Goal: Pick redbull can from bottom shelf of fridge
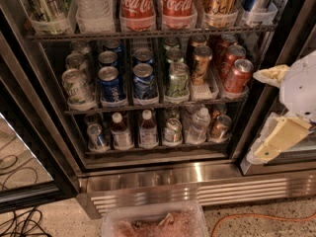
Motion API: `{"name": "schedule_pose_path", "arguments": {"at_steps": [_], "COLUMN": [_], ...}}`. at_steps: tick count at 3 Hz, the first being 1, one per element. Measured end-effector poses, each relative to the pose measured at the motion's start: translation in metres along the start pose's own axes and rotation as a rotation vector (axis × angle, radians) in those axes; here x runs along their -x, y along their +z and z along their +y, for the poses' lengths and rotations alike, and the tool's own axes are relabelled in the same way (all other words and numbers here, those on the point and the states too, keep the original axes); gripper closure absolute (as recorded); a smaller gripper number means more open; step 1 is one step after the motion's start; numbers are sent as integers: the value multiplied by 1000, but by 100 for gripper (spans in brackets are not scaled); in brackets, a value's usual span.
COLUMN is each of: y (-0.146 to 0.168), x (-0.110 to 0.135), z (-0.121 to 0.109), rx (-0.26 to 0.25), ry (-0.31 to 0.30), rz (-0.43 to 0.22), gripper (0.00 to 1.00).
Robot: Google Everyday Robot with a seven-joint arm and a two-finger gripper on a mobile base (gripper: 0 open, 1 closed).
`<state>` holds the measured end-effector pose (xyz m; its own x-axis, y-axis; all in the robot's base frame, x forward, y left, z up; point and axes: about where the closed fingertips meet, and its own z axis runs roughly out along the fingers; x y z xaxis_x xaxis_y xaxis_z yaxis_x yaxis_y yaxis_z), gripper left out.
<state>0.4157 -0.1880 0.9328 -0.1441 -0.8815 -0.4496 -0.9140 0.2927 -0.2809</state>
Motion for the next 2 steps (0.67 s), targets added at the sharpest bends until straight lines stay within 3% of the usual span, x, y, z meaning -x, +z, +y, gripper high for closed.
{"name": "schedule_pose_path", "arguments": {"at_steps": [1,2], "y": [7,28], "x": [4,31], "z": [-2,26], "rx": [-58,-103], "ry": [52,228], "rz": [-35,-127], "gripper": [0,0]}}
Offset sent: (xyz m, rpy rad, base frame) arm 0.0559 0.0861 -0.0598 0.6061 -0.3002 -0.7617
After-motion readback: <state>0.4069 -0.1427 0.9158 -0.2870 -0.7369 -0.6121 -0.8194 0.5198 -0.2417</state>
